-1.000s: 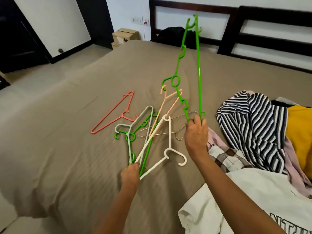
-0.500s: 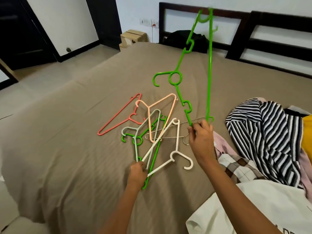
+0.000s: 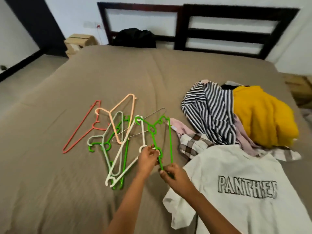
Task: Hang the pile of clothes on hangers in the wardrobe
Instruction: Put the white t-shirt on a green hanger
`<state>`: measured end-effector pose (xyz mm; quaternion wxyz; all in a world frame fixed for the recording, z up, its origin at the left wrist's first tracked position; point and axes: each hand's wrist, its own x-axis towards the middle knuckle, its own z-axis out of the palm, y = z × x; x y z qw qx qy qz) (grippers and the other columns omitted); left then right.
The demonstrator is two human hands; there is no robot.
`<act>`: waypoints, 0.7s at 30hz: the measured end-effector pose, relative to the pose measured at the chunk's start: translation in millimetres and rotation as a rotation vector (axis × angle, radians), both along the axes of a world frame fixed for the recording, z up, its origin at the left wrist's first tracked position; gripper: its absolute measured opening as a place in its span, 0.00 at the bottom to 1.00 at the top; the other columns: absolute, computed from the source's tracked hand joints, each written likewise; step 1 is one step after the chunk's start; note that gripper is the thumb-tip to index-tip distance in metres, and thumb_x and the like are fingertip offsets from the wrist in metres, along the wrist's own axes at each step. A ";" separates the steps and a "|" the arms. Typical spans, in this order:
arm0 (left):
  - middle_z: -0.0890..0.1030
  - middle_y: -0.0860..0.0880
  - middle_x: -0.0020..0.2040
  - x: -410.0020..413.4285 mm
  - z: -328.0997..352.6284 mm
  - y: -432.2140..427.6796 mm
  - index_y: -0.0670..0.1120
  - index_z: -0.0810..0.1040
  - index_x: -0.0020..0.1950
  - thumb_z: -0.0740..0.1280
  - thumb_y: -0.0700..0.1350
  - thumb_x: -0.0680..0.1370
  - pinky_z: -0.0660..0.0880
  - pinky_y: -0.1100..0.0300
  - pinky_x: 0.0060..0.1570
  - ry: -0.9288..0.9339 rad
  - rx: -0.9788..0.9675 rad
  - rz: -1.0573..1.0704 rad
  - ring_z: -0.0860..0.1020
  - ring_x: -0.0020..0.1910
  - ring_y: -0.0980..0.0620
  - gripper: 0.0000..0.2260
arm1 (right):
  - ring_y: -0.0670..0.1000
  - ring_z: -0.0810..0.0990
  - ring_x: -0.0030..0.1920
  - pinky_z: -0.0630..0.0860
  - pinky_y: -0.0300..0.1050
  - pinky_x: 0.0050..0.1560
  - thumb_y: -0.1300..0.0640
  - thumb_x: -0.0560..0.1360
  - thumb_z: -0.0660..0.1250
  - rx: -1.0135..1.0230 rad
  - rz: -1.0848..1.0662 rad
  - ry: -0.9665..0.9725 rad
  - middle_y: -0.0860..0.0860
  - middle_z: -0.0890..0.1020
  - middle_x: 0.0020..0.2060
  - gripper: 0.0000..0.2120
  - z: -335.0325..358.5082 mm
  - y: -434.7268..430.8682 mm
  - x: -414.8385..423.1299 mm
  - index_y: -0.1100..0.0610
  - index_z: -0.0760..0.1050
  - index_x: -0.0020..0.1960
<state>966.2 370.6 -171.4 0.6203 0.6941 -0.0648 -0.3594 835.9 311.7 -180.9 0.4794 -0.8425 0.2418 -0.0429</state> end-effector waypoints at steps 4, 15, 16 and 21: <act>0.78 0.50 0.32 -43.4 0.8 -16.3 0.44 0.74 0.42 0.59 0.29 0.78 0.72 0.69 0.28 0.021 0.012 -0.123 0.75 0.30 0.57 0.12 | 0.37 0.74 0.45 0.66 0.31 0.45 0.39 0.72 0.64 -0.197 -0.049 0.021 0.46 0.75 0.51 0.19 27.7 -27.9 -75.7 0.49 0.80 0.54; 0.77 0.48 0.46 -128.0 43.1 -114.8 0.47 0.74 0.54 0.50 0.26 0.78 0.74 0.68 0.42 -0.387 -0.038 -0.714 0.77 0.43 0.54 0.20 | 0.58 0.67 0.68 0.61 0.58 0.68 0.49 0.70 0.58 -0.926 -0.474 0.268 0.56 0.64 0.73 0.34 87.5 -199.9 -226.4 0.59 0.60 0.74; 0.77 0.47 0.47 -133.8 44.1 -126.7 0.47 0.75 0.54 0.50 0.26 0.78 0.74 0.67 0.42 -0.437 -0.021 -0.723 0.77 0.45 0.50 0.21 | 0.59 0.72 0.64 0.66 0.58 0.65 0.48 0.70 0.57 -0.882 -0.462 0.377 0.56 0.66 0.72 0.33 86.2 -208.9 -235.9 0.59 0.61 0.74; 0.79 0.44 0.54 -153.8 44.5 -172.0 0.43 0.77 0.60 0.55 0.26 0.74 0.70 0.61 0.46 -0.856 0.159 -0.795 0.76 0.51 0.45 0.21 | 0.62 0.77 0.41 0.75 0.50 0.38 0.54 0.69 0.59 -0.992 -0.737 0.256 0.58 0.72 0.59 0.21 87.7 -223.8 -276.7 0.59 0.73 0.61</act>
